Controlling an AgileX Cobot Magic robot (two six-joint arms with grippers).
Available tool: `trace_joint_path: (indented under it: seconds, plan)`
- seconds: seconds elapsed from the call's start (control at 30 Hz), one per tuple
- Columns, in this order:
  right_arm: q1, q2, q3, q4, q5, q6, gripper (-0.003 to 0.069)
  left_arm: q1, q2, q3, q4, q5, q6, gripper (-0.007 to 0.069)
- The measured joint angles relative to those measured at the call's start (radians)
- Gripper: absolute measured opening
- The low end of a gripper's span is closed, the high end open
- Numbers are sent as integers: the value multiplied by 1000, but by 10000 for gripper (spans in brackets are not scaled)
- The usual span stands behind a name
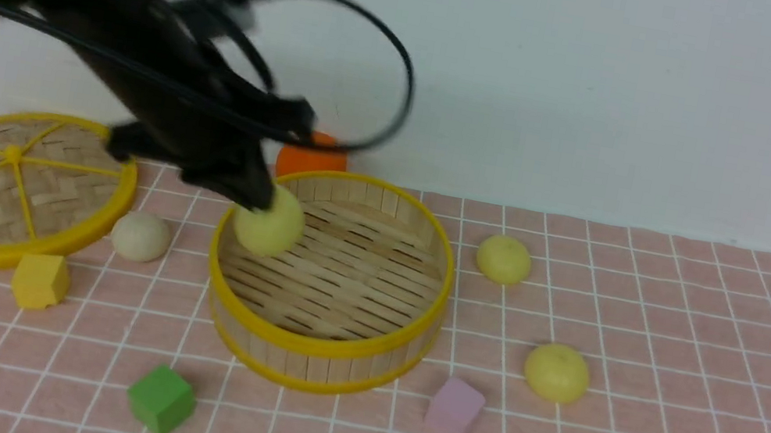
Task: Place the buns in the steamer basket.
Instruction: Use the left arm to put the steamed stuffed bun into the steamer, then use the left arm to grab a steamed stuffed bun
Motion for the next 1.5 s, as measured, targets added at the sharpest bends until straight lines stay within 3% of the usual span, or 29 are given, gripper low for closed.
trace_joint_path:
  seconds: [0.3, 0.43, 0.47, 0.5, 0.6, 0.7, 1.0, 1.5]
  plan:
    - [0, 0, 0, 1, 0, 0, 242, -19, 165, -1, -26, -79, -30, 44]
    - [0, 0, 0, 1, 0, 0, 242, -19, 167, -2, 4, -88, -80, 139]
    - [0, 0, 0, 1, 0, 0, 242, -19, 156, -6, 30, -89, -109, 214]
    - [0, 0, 0, 1, 0, 0, 242, -19, 154, -7, 40, -88, -111, 223]
    - [0, 0, 0, 1, 0, 0, 242, -15, 112, -35, 144, -49, -139, 353]
    - [0, 0, 0, 1, 0, 0, 242, 14, 63, -83, 253, 16, -143, 423]
    - [0, 0, 0, 1, 0, 0, 242, 168, 68, -108, 367, 32, -153, 442]
    - [0, 0, 0, 2, 0, 0, 242, 170, 230, -108, 394, -63, -113, 431]
